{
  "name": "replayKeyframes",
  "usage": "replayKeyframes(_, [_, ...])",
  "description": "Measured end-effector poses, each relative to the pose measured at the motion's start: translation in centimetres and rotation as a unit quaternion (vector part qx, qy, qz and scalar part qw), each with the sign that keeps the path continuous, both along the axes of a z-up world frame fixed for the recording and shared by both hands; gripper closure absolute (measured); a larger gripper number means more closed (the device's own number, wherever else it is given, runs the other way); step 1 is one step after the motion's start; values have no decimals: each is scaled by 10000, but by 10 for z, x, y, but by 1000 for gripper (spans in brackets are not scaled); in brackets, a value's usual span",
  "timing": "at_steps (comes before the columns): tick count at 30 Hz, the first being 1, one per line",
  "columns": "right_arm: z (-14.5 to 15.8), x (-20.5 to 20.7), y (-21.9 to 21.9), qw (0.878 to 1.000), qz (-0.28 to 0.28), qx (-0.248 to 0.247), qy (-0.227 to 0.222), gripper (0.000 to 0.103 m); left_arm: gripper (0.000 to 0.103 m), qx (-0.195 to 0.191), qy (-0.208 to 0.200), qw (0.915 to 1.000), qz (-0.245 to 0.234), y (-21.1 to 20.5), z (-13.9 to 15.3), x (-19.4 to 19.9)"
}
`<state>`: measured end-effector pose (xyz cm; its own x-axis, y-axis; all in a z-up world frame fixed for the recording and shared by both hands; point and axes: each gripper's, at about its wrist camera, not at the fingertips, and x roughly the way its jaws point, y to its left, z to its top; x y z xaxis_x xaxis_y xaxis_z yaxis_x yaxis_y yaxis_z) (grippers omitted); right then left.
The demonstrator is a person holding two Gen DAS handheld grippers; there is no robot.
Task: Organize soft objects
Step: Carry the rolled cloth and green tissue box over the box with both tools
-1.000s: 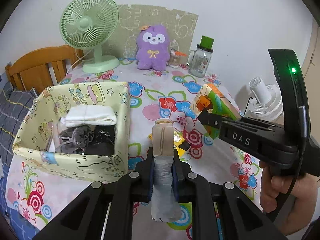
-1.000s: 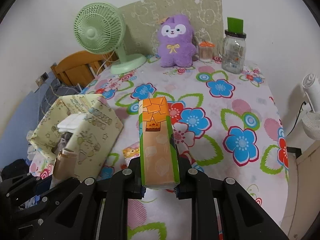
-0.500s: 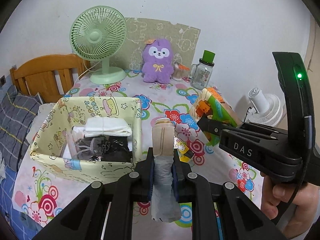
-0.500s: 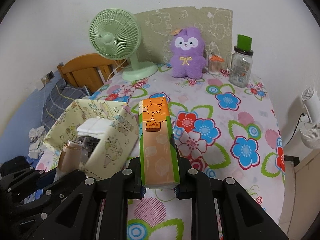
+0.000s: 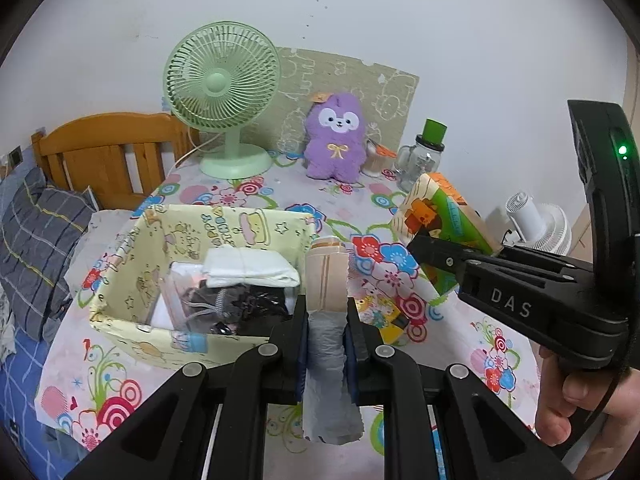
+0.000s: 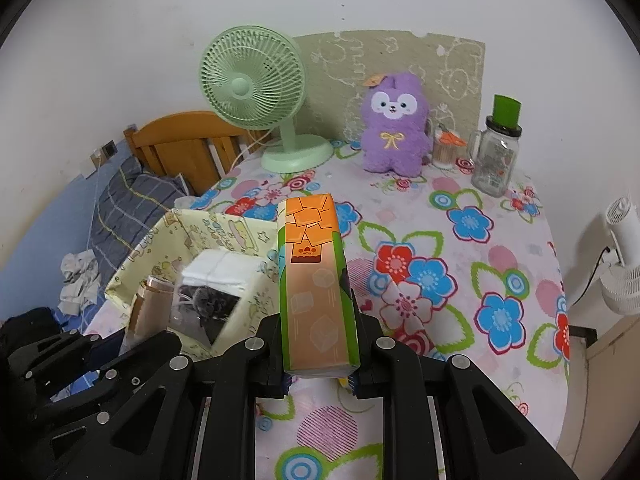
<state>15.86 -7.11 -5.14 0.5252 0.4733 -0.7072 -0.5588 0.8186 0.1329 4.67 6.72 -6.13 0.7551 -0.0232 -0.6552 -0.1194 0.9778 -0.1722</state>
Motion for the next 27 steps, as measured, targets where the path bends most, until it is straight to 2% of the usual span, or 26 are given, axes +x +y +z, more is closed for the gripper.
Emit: replayKeyframes(27, [17,-22,99,9968,780,-56,-135,80,90,-161,-214,9957,887,92,11,-20])
